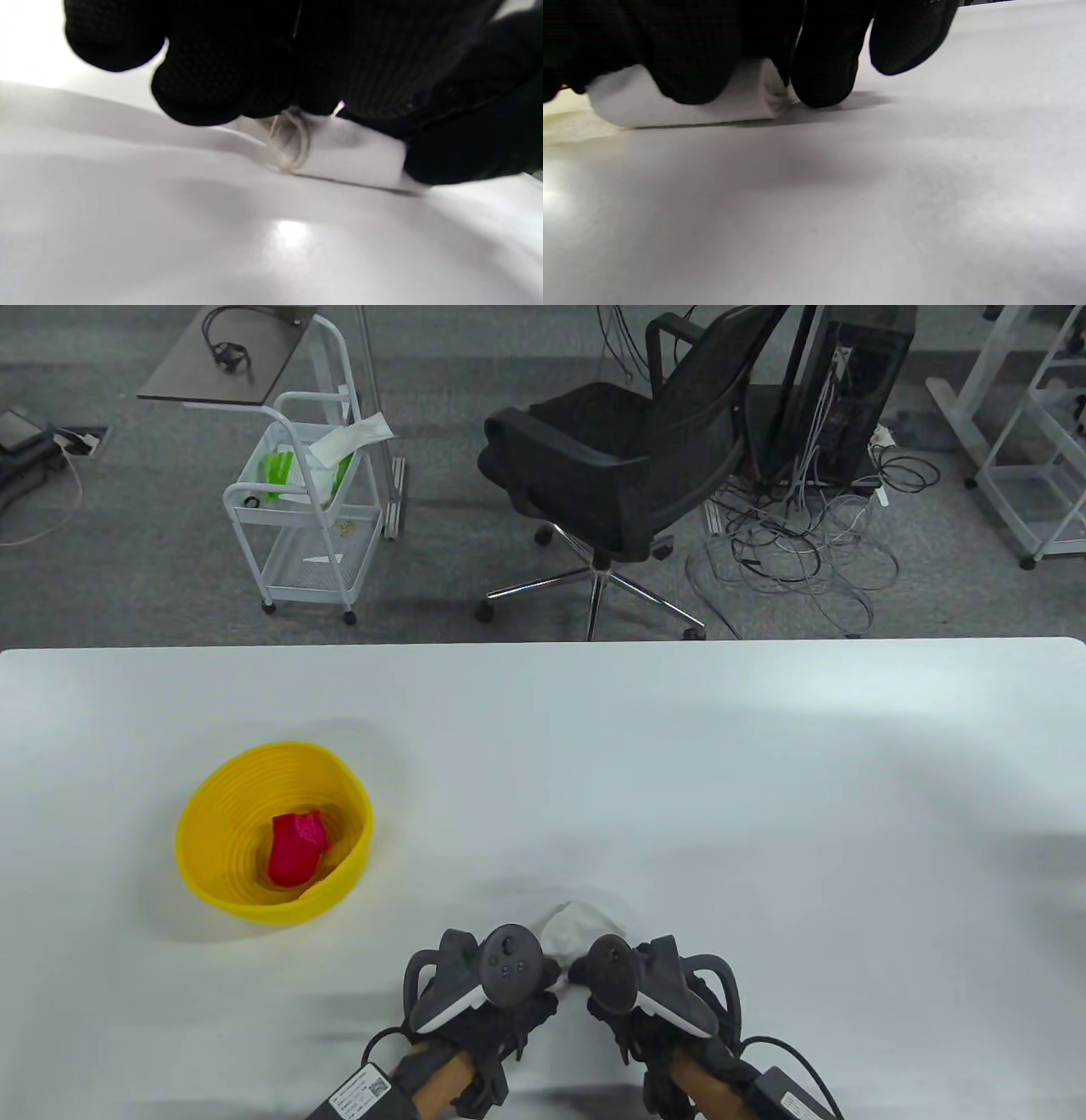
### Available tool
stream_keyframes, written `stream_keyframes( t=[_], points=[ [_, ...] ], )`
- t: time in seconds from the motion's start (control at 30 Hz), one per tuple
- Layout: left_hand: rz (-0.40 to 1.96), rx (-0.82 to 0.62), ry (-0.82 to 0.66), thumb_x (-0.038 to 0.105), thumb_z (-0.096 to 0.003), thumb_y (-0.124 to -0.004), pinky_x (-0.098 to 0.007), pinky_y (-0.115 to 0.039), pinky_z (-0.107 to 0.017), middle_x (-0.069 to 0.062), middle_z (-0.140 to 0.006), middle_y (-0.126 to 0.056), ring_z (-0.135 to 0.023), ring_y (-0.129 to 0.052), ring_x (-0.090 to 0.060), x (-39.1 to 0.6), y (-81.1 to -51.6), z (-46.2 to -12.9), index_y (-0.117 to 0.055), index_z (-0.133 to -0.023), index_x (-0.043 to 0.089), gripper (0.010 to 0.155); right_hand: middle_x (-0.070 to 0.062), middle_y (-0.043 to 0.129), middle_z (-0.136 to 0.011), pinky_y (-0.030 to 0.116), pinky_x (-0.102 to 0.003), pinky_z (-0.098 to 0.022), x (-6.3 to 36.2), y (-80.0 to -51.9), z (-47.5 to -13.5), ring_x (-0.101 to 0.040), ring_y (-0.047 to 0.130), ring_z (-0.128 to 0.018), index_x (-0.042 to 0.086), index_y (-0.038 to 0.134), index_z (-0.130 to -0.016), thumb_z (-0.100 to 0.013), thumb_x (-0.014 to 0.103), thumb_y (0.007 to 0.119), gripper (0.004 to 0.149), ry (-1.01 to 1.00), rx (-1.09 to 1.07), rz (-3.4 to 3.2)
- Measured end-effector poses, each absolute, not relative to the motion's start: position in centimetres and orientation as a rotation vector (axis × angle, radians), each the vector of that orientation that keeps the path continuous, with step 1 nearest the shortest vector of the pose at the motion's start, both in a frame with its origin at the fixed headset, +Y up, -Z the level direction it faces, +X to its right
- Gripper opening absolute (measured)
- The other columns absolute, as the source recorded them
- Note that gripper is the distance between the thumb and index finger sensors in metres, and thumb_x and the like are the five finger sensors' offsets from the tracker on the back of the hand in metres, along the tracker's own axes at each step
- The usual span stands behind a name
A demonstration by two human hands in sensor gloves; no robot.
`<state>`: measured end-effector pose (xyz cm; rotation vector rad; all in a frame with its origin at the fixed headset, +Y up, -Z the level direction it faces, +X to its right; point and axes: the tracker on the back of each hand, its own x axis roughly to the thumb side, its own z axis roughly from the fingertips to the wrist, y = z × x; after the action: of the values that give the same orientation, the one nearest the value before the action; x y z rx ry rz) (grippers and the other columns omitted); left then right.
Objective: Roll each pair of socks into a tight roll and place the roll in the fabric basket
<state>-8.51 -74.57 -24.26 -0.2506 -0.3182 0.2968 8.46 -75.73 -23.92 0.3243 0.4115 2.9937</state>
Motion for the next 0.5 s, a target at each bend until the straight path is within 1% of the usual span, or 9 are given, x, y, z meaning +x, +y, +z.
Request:
stream_keyframes(
  t=[0.17, 0.27, 0.37, 0.4, 0.47, 0.5],
  points=[
    [0.236, -0.272, -0.319, 0.045, -0.0319, -0.092, -0.045, -0.079, -0.045, -0.003, -0.075, -0.094, -0.049, -0.1, -0.021, -8.1, -75.6, -24.2, -0.088, -0.085, 0.026, 0.056, 0.016, 0.087, -0.091, 0.072, -0.049, -0.064, 8.8, -75.7, -24.3, -0.015, 0.09, -0.081, 0.042, 0.079, -0.085, -0.041, 0.041, 0.083, 0.044, 0.415, 0.286, 2.942],
    [0.219, -0.241, -0.323, 0.042, -0.0333, -0.091, -0.045, -0.08, -0.043, -0.002, -0.071, -0.095, -0.047, -0.1, -0.02, -7.8, -75.9, -24.2, -0.089, -0.083, 0.025, 0.052, 0.016, 0.088, -0.09, 0.072, -0.049, -0.064, 9.0, -75.6, -24.4, -0.014, 0.091, -0.082, 0.043, 0.08, -0.084, -0.041, 0.042, 0.082, 0.043, 0.425, 0.286, 2.923],
    [0.232, -0.219, -0.331, 0.039, -0.0369, -0.084, -0.045, -0.08, -0.041, -0.003, -0.066, -0.097, -0.043, -0.101, -0.02, -7.7, -75.8, -24.0, -0.092, -0.079, 0.023, 0.045, 0.016, 0.09, -0.088, 0.073, -0.049, -0.064, 9.3, -74.9, -24.3, -0.014, 0.092, -0.08, 0.043, 0.082, -0.082, -0.04, 0.042, 0.084, 0.042, 0.369, 0.33, 2.915],
    [0.233, -0.224, -0.33, 0.038, -0.0376, -0.083, -0.045, -0.08, -0.041, -0.004, -0.065, -0.098, -0.042, -0.101, -0.021, -7.7, -75.8, -24.0, -0.094, -0.077, 0.023, 0.044, 0.015, 0.093, -0.085, 0.074, -0.048, -0.064, 9.3, -74.5, -24.2, -0.013, 0.094, -0.078, 0.042, 0.085, -0.079, -0.039, 0.041, 0.086, 0.04, 0.336, 0.345, 2.907],
    [0.224, -0.232, -0.334, 0.039, -0.0381, -0.081, -0.045, -0.08, -0.041, -0.003, -0.065, -0.098, -0.042, -0.1, -0.02, -7.6, -75.9, -24.0, -0.094, -0.077, 0.024, 0.043, 0.012, 0.096, -0.08, 0.074, -0.049, -0.063, 9.3, -73.3, -23.9, -0.013, 0.096, -0.074, 0.039, 0.088, -0.077, -0.038, 0.04, 0.088, 0.039, 0.236, 0.371, 2.89],
    [0.225, -0.233, -0.334, 0.039, -0.0382, -0.081, -0.045, -0.08, -0.041, -0.006, -0.064, -0.098, -0.042, -0.1, -0.02, -7.6, -75.9, -24.0, -0.094, -0.076, 0.024, 0.043, 0.011, 0.097, -0.079, 0.075, -0.048, -0.062, 9.3, -72.9, -23.7, -0.013, 0.097, -0.072, 0.039, 0.089, -0.076, -0.038, 0.04, 0.088, 0.038, 0.21, 0.391, 2.889]
  ],
)
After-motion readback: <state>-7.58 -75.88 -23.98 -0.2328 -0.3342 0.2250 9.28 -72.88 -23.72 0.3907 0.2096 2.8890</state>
